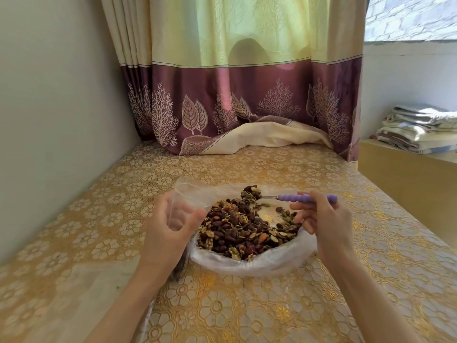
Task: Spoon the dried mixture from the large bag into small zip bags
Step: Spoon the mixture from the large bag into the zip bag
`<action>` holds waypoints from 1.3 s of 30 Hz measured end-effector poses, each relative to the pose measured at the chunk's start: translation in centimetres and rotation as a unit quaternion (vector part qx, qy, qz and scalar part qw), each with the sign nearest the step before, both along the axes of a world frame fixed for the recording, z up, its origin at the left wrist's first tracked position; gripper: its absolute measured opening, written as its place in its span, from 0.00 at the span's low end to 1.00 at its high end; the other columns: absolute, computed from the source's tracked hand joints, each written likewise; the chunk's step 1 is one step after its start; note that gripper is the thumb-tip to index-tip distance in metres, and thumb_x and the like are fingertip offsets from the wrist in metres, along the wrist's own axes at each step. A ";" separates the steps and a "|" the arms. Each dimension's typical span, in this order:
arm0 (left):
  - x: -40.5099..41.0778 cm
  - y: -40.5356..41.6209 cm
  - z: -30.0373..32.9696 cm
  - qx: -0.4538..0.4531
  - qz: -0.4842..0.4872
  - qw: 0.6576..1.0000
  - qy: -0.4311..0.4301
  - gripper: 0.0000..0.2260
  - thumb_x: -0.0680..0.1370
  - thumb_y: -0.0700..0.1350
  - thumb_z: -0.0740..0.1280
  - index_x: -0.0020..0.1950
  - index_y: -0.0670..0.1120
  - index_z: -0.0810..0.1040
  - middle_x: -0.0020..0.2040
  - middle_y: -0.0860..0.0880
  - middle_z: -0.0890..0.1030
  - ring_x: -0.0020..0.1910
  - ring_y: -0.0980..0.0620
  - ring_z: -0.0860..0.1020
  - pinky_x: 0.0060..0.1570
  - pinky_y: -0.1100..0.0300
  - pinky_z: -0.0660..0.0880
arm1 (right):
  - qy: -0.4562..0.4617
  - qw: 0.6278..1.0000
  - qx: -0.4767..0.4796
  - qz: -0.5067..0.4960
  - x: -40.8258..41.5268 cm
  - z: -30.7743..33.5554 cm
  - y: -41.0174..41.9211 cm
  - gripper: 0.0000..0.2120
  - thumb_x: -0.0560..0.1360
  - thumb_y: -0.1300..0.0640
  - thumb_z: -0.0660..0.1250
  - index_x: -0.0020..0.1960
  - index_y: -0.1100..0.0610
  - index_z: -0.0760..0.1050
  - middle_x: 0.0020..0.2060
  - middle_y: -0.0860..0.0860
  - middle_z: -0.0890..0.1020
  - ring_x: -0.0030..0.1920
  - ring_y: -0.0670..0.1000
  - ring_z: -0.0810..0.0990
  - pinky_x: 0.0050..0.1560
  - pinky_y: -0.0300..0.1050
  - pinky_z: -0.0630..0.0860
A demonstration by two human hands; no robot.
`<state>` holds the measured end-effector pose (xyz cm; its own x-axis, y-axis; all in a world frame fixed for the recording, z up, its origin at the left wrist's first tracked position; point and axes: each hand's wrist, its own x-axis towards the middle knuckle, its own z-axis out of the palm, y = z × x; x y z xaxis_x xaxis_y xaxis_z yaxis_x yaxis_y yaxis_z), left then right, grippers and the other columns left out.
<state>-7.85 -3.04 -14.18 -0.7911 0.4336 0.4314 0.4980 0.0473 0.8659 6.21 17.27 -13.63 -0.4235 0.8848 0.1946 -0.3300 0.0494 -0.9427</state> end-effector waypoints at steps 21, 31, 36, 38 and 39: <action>0.4 0.7 0.0 -0.019 -0.018 0.999 -0.029 0.31 0.61 0.66 0.66 0.60 0.54 0.71 0.46 0.56 0.80 0.40 0.63 0.78 0.39 0.72 0.74 | 0.071 0.969 0.105 0.210 -0.6 2.9 -5.7 0.16 0.71 0.51 0.64 0.48 0.63 0.80 0.36 0.60 0.83 0.28 0.51 0.78 0.22 0.35 0.67; 0.3 0.3 -0.3 -0.003 0.009 1.000 -0.019 0.35 0.63 0.65 0.67 0.64 0.48 0.70 0.43 0.49 0.80 0.40 0.56 0.79 0.41 0.70 0.75 | 0.131 0.969 0.049 0.205 -0.1 2.3 -3.4 0.12 0.77 0.55 0.62 0.46 0.62 0.80 0.45 0.64 0.84 0.29 0.50 0.76 0.25 0.36 0.68; 0.1 0.0 -0.6 0.004 0.025 1.000 -0.016 0.36 0.63 0.68 0.67 0.65 0.48 0.70 0.41 0.54 0.81 0.39 0.57 0.81 0.37 0.65 0.77 | 0.019 0.993 0.120 -0.002 0.2 1.1 -1.5 0.15 0.81 0.54 0.59 0.42 0.60 0.79 0.36 0.55 0.85 0.27 0.49 0.77 0.24 0.36 0.70; 0.2 -0.1 -0.6 0.008 0.022 1.000 -0.013 0.38 0.63 0.70 0.67 0.66 0.49 0.70 0.42 0.55 0.81 0.39 0.55 0.80 0.37 0.67 0.77 | -0.032 0.986 0.152 -0.053 0.2 0.6 -1.1 0.16 0.81 0.54 0.59 0.39 0.59 0.80 0.35 0.54 0.85 0.26 0.50 0.78 0.24 0.37 0.71; 0.1 -0.1 -0.6 0.008 0.021 1.000 -0.010 0.38 0.63 0.69 0.67 0.66 0.49 0.69 0.42 0.56 0.81 0.39 0.55 0.80 0.38 0.68 0.77 | -0.052 0.983 0.163 -0.072 0.2 0.4 -1.0 0.17 0.80 0.53 0.60 0.38 0.58 0.80 0.34 0.53 0.85 0.26 0.49 0.79 0.25 0.36 0.71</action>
<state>-7.70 -3.11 -14.79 -0.8174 0.3930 0.4212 0.4780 0.0544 0.8767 6.42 16.28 -13.26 -0.3303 0.8349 0.4402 -0.2010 0.3934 -0.8971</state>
